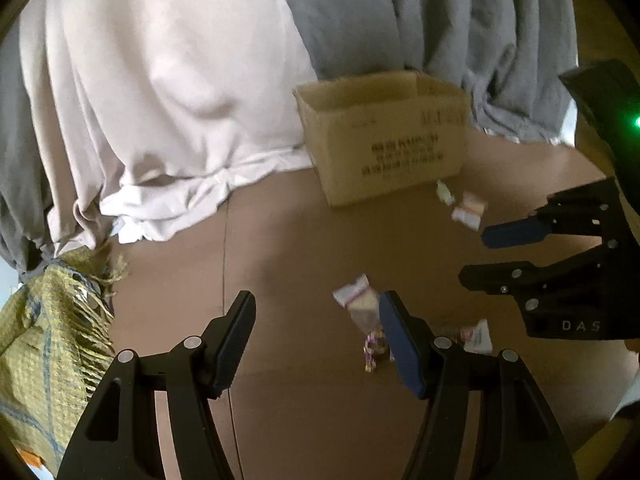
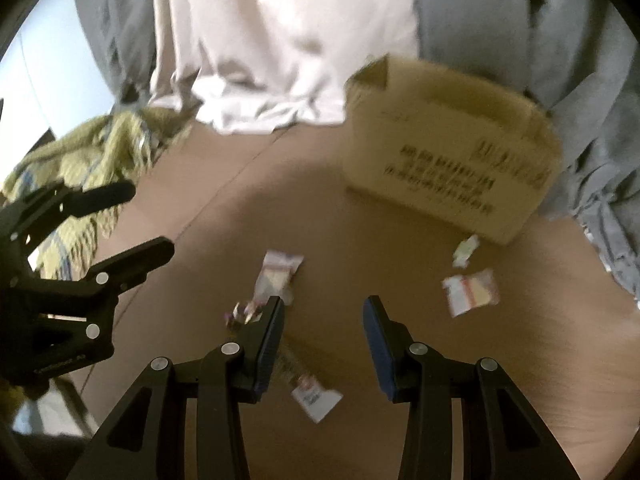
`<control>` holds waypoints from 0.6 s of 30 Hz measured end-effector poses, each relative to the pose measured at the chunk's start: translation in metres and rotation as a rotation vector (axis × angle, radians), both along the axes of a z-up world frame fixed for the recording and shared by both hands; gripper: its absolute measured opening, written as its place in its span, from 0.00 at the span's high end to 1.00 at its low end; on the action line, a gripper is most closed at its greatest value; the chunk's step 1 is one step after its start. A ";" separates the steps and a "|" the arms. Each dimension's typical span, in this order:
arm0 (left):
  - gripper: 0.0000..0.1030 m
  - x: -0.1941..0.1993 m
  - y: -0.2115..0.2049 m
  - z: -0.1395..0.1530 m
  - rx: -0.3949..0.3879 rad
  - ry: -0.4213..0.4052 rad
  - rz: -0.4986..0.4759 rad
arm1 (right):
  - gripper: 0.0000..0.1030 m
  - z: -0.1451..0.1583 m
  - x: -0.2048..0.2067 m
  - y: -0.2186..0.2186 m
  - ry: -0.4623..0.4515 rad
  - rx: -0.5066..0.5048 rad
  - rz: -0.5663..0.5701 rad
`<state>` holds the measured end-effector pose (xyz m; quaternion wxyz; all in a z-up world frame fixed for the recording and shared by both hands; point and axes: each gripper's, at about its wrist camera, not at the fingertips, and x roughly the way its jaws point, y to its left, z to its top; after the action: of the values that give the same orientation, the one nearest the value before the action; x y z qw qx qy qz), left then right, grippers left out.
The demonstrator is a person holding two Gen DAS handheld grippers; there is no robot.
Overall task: Organize snacks
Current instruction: 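Withdraw both tools from the box back over the table snacks, then grasp the purple foil candy with the left tool while the right tool grasps the long dark snack bar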
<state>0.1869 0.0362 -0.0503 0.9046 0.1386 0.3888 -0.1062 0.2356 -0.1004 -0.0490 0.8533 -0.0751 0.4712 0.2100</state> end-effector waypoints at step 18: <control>0.46 0.019 -0.001 -0.059 -0.059 0.199 -0.129 | 0.59 -0.076 0.001 0.025 0.235 -0.004 0.143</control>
<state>0.2056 0.0350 -0.1098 0.8566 0.1254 0.4635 -0.1888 0.2370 -0.0758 -0.1252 0.7751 -0.0851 0.5616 0.2768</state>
